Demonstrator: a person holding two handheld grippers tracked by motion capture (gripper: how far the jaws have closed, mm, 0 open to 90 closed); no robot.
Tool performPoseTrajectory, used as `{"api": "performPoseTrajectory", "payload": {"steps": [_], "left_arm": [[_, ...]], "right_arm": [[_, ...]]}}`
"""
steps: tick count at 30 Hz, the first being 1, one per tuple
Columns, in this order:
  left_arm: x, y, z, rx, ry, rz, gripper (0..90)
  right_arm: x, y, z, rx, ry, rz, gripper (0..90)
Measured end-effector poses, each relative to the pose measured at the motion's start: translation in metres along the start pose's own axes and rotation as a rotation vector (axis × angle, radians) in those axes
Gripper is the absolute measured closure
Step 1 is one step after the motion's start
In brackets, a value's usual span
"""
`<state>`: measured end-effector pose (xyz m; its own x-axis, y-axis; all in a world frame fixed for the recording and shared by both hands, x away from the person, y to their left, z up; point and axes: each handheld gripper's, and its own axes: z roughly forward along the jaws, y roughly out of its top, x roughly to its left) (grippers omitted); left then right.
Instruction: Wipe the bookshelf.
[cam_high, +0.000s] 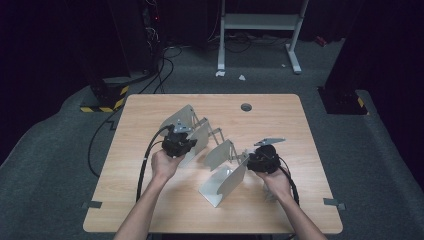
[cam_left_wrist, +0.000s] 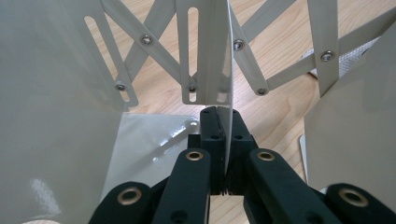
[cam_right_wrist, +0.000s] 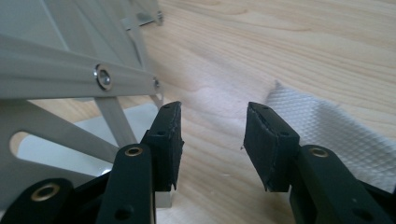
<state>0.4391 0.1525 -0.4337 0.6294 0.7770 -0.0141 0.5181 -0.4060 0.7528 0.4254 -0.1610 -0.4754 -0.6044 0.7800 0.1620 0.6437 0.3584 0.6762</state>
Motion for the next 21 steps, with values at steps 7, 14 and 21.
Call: {"api": "performPoseTrajectory", "payload": {"steps": [7, 14, 21], "left_arm": [[0.001, 0.000, 0.001, -0.014, -0.030, -0.004, 86.9], [0.006, -0.015, 0.000, 0.013, 0.004, -0.075, 62.2], [0.008, -0.046, 0.003, 0.151, 0.120, -0.110, 51.2]], "right_arm": [[0.017, -0.009, -0.001, -0.012, 0.025, -0.017, 54.5], [0.016, -0.010, 0.003, -0.001, 0.005, -0.016, 52.2], [0.016, -0.008, 0.005, -0.003, 0.006, -0.011, 52.5]]}}
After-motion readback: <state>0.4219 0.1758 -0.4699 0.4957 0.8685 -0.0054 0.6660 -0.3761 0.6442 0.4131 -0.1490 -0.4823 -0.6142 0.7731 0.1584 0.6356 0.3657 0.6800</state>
